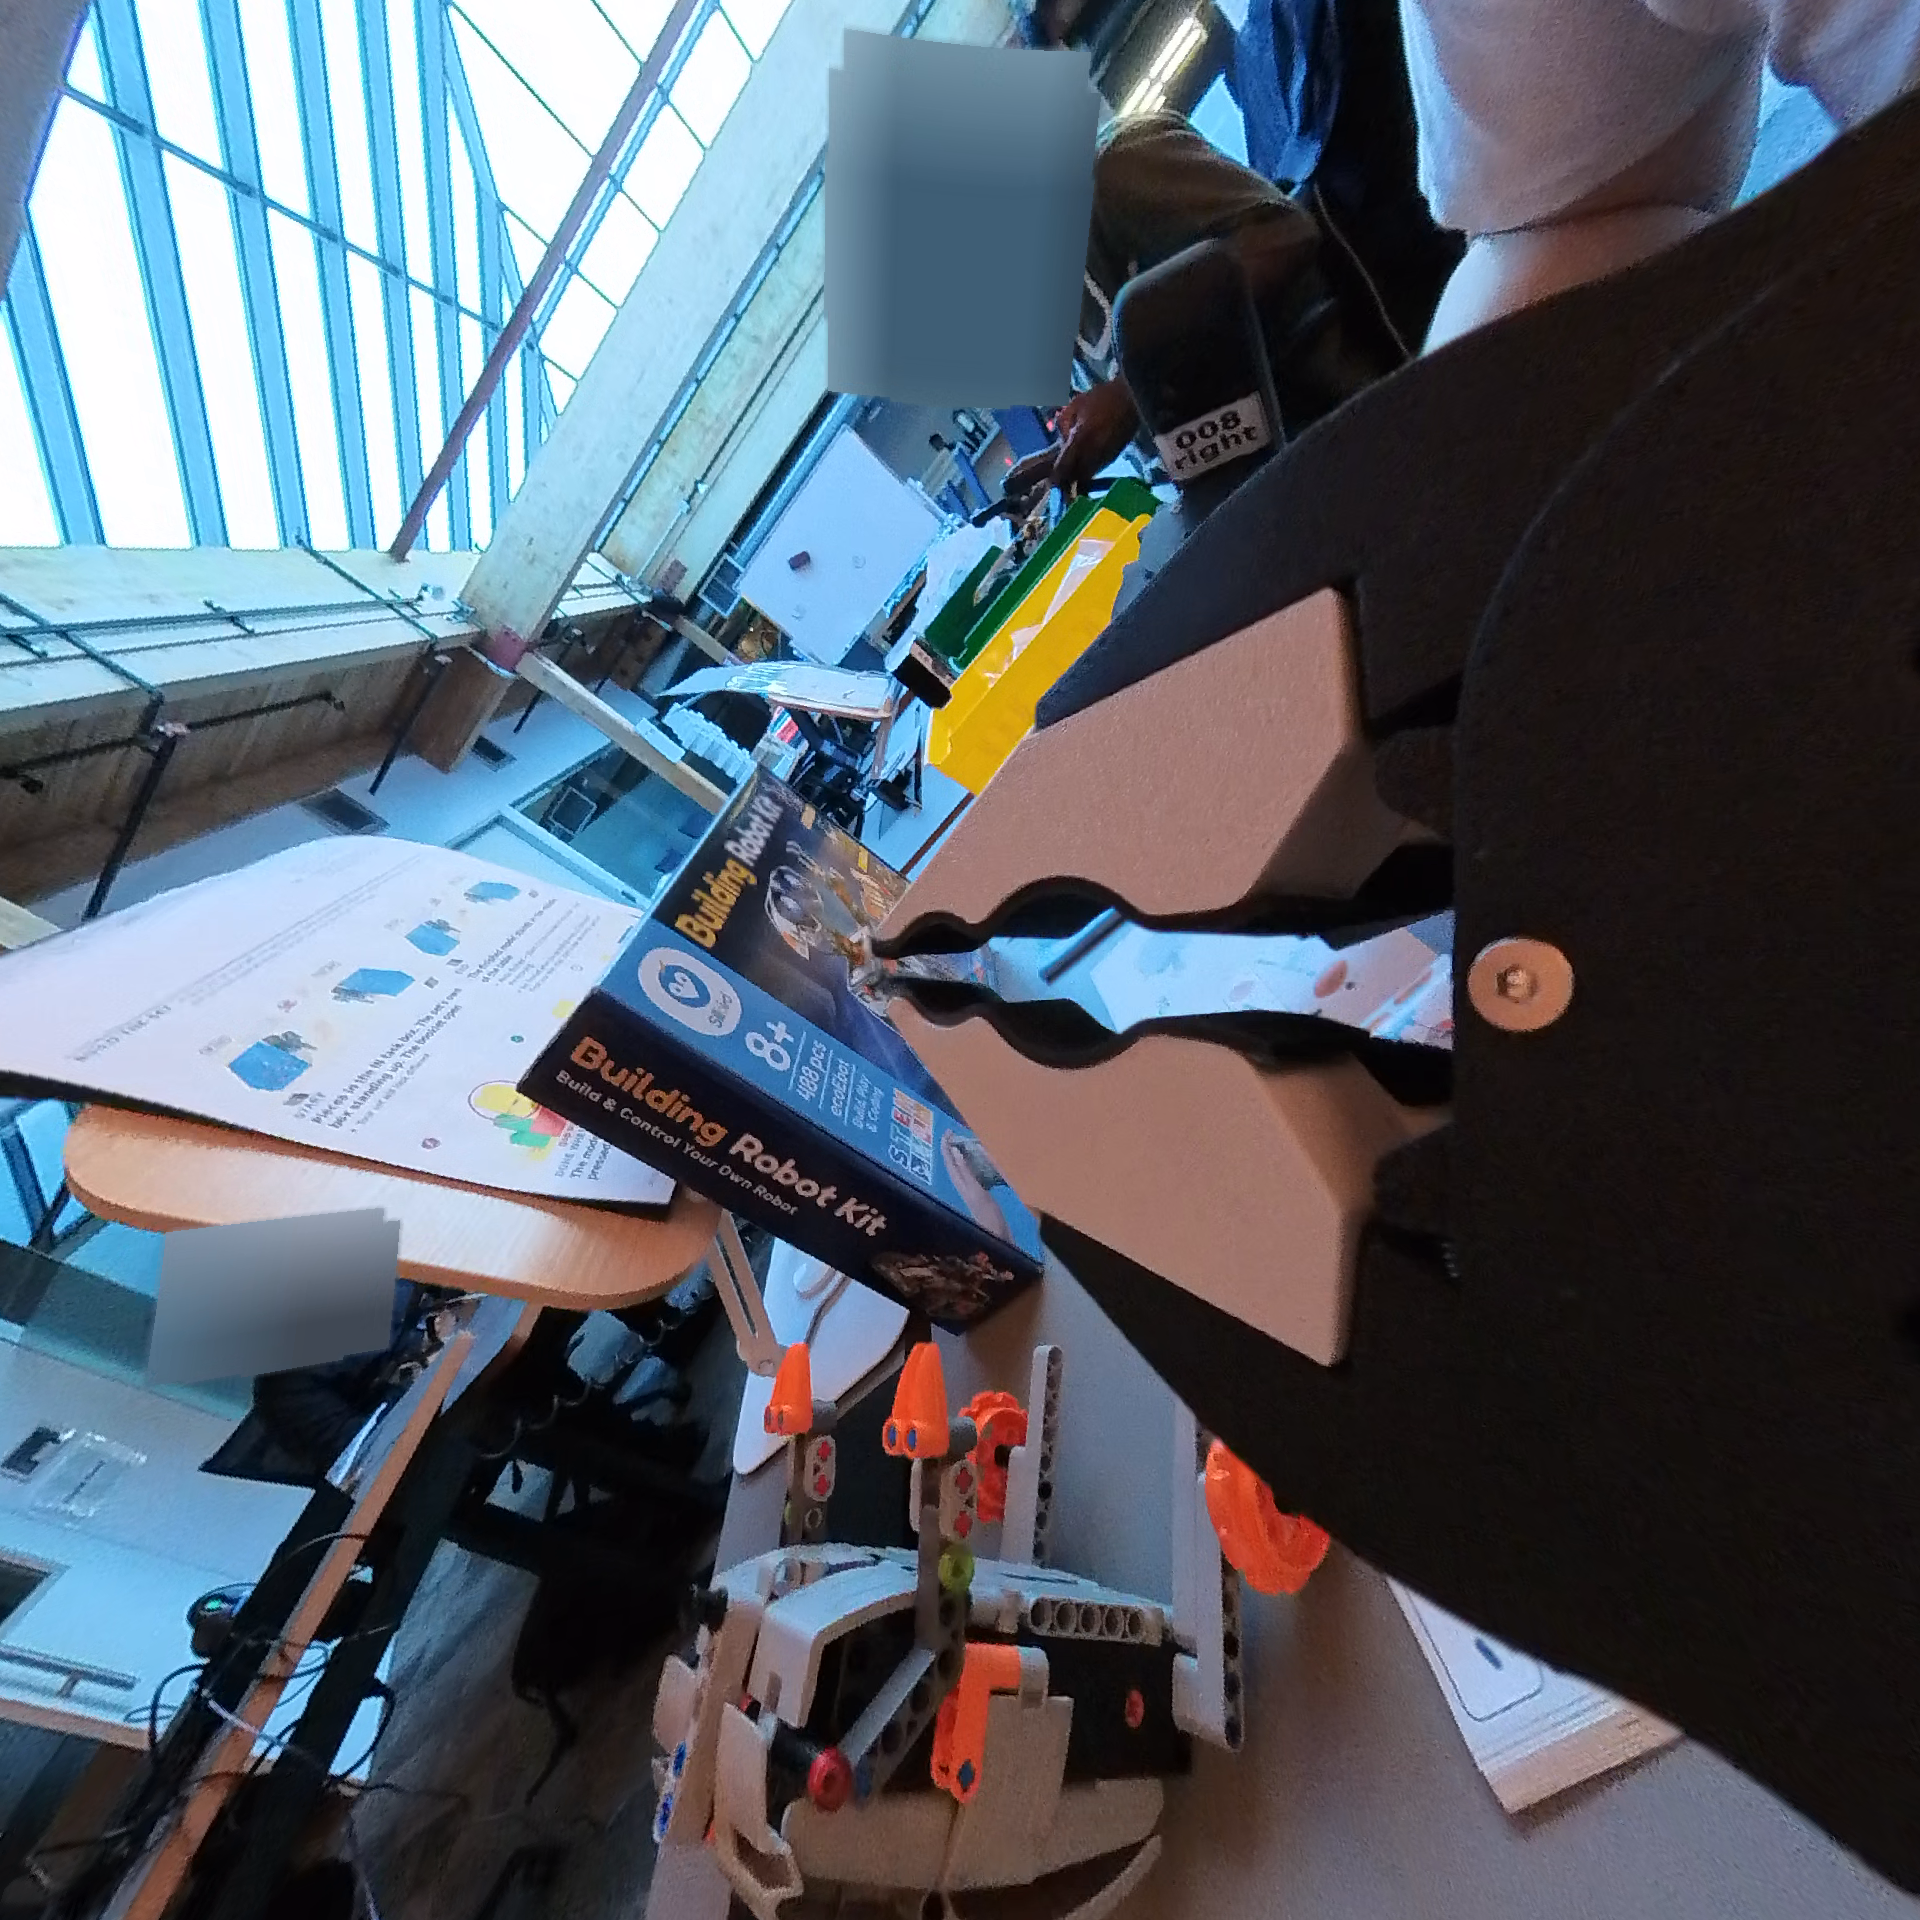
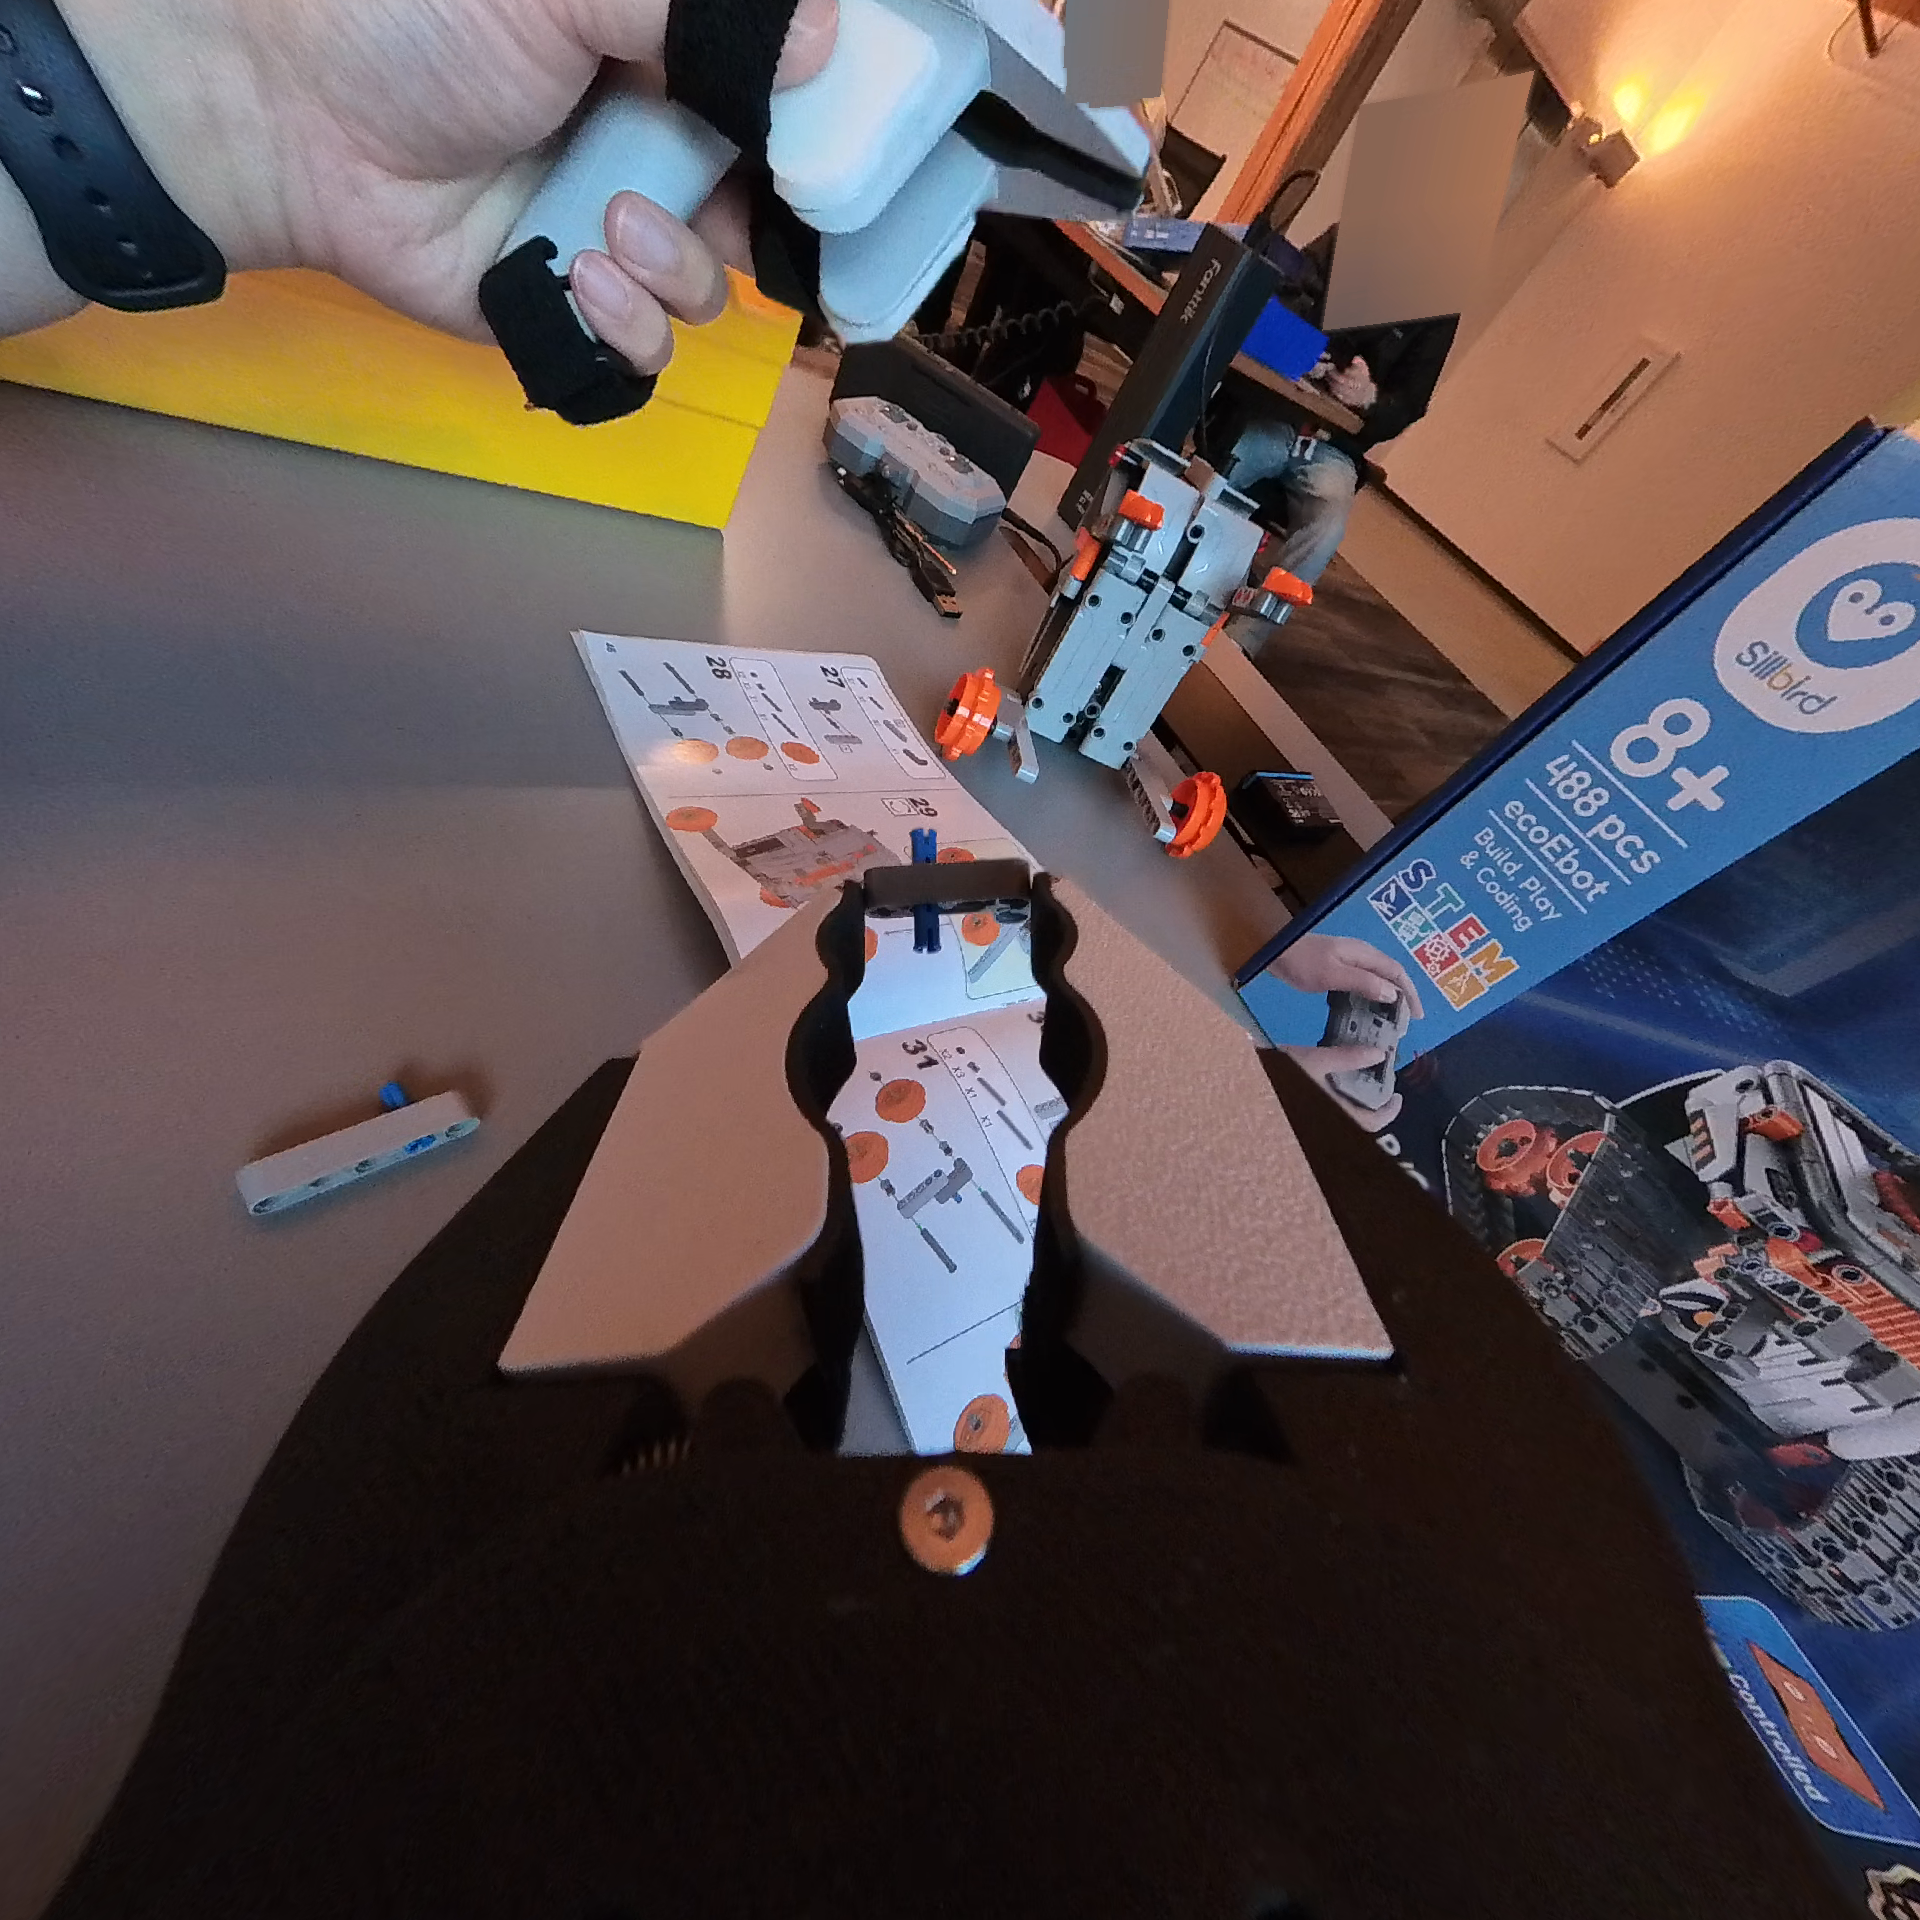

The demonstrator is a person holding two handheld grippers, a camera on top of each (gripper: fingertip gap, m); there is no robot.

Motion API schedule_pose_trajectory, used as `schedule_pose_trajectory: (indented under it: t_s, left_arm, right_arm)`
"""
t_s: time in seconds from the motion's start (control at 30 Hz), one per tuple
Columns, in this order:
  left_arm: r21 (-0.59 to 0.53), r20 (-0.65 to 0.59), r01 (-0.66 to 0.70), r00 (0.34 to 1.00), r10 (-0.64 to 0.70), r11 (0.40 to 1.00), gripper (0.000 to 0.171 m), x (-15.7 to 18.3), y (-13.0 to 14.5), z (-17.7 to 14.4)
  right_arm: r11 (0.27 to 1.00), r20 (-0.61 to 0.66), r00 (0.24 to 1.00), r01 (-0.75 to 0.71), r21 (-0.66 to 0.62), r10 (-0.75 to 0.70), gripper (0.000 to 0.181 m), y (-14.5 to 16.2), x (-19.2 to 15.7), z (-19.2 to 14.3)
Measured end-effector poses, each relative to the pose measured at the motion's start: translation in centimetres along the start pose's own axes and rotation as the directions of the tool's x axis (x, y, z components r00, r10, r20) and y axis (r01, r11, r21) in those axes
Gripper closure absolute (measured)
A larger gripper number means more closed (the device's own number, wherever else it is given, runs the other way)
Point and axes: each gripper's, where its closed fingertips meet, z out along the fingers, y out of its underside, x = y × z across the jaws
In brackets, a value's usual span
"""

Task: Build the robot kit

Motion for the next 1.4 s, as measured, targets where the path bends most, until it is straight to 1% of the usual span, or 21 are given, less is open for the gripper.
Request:
schedule_pose_trajectory:
  t_s: [0.17, 0.27, 0.33, 0.37, 0.43, 0.47, 0.53, 0.6, 0.67, 0.77, 0.8, 0.83, 0.9, 0.97, 1.0, 1.03, 1.1, 1.17, 1.23, 1.33, 1.4]
  left_arm:
    - [-0.018, 0.026, -0.016, 1.000, 0.017, 1.000, 0.170, -0.2, 0.2, 0.0]
    - [-0.051, 0.040, -0.016, 0.999, 0.018, 0.999, 0.160, -0.4, 0.9, 0.2]
    - [-0.110, 0.044, -0.002, 0.999, 0.007, 0.994, 0.153, -0.7, 2.0, 0.5]
    - [-0.141, 0.044, 0.004, 0.999, 0.002, 0.990, 0.146, -0.8, 2.6, 0.7]
    - [-0.195, 0.030, -0.006, 0.999, 0.012, 0.981, 0.119, -0.7, 3.9, 1.1]
    - [-0.238, 0.023, -0.020, 0.999, 0.026, 0.971, 0.116, -0.6, 4.7, 1.2]
    - [-0.315, 0.034, -0.041, 0.998, 0.054, 0.948, 0.120, -0.8, 6.0, 1.1]
    - [-0.317, 0.040, -0.031, 0.998, 0.046, 0.948, 0.126, -0.8, 6.0, 0.9]
    - [-0.236, 0.030, 0.003, 1.000, 0.005, 0.972, 0.130, -0.6, 4.3, 0.7]
    - [-0.073, 0.005, 0.036, 0.999, -0.035, 0.997, 0.127, -0.3, 1.3, 0.0]
    - [-0.048, 0.022, 0.021, 1.000, -0.020, 0.999, 0.124, -0.7, 0.8, -0.2]
    - [-0.051, 0.054, -0.002, 0.999, 0.005, 0.999, 0.122, -1.2, 0.8, -0.4]
    - [-0.100, 0.100, -0.037, 0.994, 0.047, 0.994, 0.124, -1.9, 1.5, -0.4]
    - [-0.134, 0.081, -0.033, 0.996, 0.044, 0.990, 0.133, -1.6, 2.2, -0.1]
    - [-0.146, 0.075, -0.022, 0.997, 0.033, 0.989, 0.133, -1.5, 2.5, 0.1]
    - [-0.158, 0.076, -0.014, 0.997, 0.026, 0.987, 0.131, -1.6, 2.8, 0.4]
    - [-0.190, 0.090, -0.005, 0.996, 0.023, 0.982, 0.122, -1.8, 3.5, 0.7]
    - [-0.245, 0.094, -0.007, 0.995, 0.031, 0.970, 0.122, -1.9, 4.6, 0.8]
    - [-0.299, 0.071, -0.013, 0.997, 0.036, 0.954, 0.132, -1.6, 5.6, 0.9]
    - [-0.380, -0.015, 0.002, 1.000, -0.008, 0.925, 0.147, -0.1, 7.3, 1.1]
    - [-0.450, -0.079, 0.004, 0.996, -0.044, 0.893, 0.154, 1.2, 8.9, 1.4]
  right_arm:
    - [1.000, -0.010, 1.000, -0.001, 0.004, 0.001, 0.150, -0.1, 0.3, -0.2]
    - [1.000, -0.020, 1.000, -0.001, 0.006, 0.001, 0.150, -0.2, 0.5, -0.4]
    - [1.000, -0.026, 1.000, 0.005, 0.006, -0.004, 0.150, -0.2, 0.7, -0.5]
    - [1.000, -0.030, 1.000, 0.007, 0.008, -0.007, 0.150, -0.3, 0.7, -0.6]
    - [1.000, -0.028, 1.000, 0.003, 0.012, -0.003, 0.150, -0.5, 0.7, -0.6]
    - [1.000, -0.024, 1.000, 0.002, 0.009, -0.002, 0.150, -0.4, 0.6, -0.5]
    - [1.000, -0.021, 1.000, 0.010, 0.000, -0.010, 0.150, -0.2, 0.4, -0.4]
    - [1.000, -0.020, 1.000, 0.018, -0.004, -0.019, 0.150, -0.1, 0.3, -0.3]
    - [1.000, -0.023, 0.999, 0.024, -0.001, -0.024, 0.150, -0.3, 0.3, -0.3]
    - [1.000, -0.027, 0.999, 0.026, 0.002, -0.026, 0.150, -0.2, 0.4, -0.3]
    - [1.000, -0.026, 0.999, 0.023, -0.001, -0.023, 0.150, -0.1, 0.4, -0.3]
    - [1.000, -0.022, 1.000, 0.020, -0.006, -0.020, 0.150, 0.1, 0.4, -0.2]
    - [1.000, -0.019, 1.000, 0.016, -0.015, -0.017, 0.150, 0.4, 0.4, 0.0]
    - [1.000, -0.020, 1.000, 0.019, -0.022, -0.020, 0.150, 0.6, 0.4, 0.1]
    - [0.999, -0.016, 1.000, 0.022, -0.028, -0.022, 0.150, 0.7, 0.3, 0.1]
    - [0.999, -0.014, 1.000, 0.025, -0.033, -0.025, 0.150, 0.8, 0.3, 0.1]
    - [0.999, -0.011, 0.999, 0.031, -0.036, -0.032, 0.150, 0.9, 0.2, 0.2]
    - [0.999, -0.009, 0.999, 0.035, -0.039, -0.036, 0.150, 0.9, 0.1, 0.2]
    - [0.998, -0.006, 0.999, 0.039, -0.041, -0.039, 0.150, 0.8, 0.0, 0.2]
    - [0.998, -0.012, 0.999, 0.044, -0.035, -0.045, 0.150, 0.5, 0.1, 0.1]
    - [0.999, -0.013, 0.999, 0.043, -0.028, -0.043, 0.150, 0.2, 0.1, 0.0]
